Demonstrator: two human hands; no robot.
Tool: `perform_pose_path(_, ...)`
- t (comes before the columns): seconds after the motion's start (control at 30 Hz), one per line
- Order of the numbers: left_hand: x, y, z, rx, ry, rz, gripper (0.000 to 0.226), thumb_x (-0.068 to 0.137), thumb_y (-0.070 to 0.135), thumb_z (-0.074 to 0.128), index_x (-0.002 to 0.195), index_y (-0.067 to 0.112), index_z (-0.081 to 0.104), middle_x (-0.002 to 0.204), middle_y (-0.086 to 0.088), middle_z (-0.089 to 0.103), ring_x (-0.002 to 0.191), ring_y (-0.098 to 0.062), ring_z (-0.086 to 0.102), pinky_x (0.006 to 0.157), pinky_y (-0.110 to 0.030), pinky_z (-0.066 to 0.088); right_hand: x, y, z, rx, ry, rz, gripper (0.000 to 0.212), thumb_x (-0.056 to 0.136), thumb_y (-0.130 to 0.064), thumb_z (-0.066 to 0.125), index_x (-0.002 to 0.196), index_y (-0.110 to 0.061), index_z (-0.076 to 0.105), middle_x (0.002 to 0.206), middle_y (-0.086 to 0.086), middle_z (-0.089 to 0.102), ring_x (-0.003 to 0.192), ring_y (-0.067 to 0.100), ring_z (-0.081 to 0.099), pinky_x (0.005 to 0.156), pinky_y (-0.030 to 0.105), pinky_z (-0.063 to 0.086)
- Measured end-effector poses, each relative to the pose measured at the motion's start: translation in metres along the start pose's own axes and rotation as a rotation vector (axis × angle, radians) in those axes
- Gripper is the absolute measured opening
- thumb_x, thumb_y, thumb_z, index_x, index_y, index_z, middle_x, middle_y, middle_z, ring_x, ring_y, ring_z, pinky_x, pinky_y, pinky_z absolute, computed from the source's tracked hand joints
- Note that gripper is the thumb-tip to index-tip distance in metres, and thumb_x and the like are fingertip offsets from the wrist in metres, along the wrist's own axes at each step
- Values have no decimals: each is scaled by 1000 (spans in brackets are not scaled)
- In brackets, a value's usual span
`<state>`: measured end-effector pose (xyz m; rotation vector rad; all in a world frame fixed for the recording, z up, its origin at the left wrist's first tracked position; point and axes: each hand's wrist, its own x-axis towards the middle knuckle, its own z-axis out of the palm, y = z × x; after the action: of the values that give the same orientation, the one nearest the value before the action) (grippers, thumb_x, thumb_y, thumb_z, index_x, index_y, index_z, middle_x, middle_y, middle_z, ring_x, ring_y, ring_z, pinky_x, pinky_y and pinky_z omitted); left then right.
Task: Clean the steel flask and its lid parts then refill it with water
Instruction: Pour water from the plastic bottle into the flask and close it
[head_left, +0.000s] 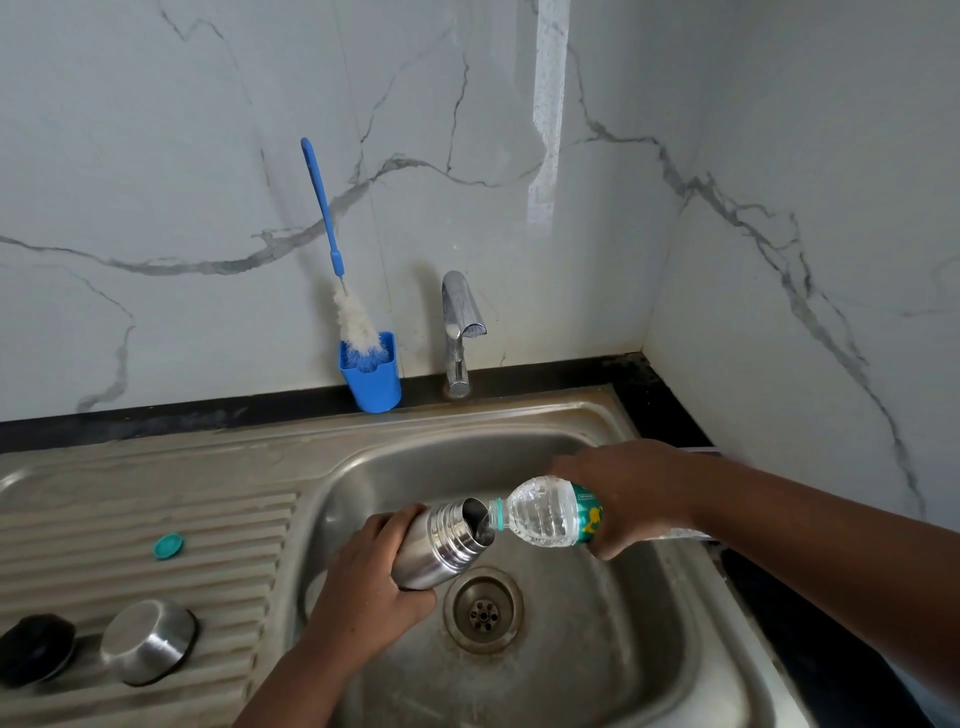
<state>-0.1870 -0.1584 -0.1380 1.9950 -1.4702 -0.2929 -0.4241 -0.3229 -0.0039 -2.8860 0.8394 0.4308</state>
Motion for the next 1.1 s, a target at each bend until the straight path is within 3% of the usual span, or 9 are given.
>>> perform_pose_path(0.6,-1,3,-4,15,-17,-12,84,52,41,66,134,38,50,116,22,47,106,-11,54,91,-37,46,0,-3,0,-2,1,-10,73,68,-41,78,130,-37,40,118,-10,57,100,12,57,82,29,49)
perform_pose_path(0.87,-3,1,-1,26,-13,-13,83,52,39,68,132,40,48,118,19,51,106,-14,55,90,-35,45,1,-3,1,-15,-3,-1,74,68,-40,77,131,-35,39,119,-9,57,89,8,48,76,26,45)
perform_pose_path(1.1,-2,0,-1,36,-20,-15,85,51,44,63,134,37,49,119,16,52,107,-14,55,92,-37,45,2,-4,1,-13,-1,-7,76,69,-40,78,133,-36,38,121,-9,57,101,11,55,77,26,44)
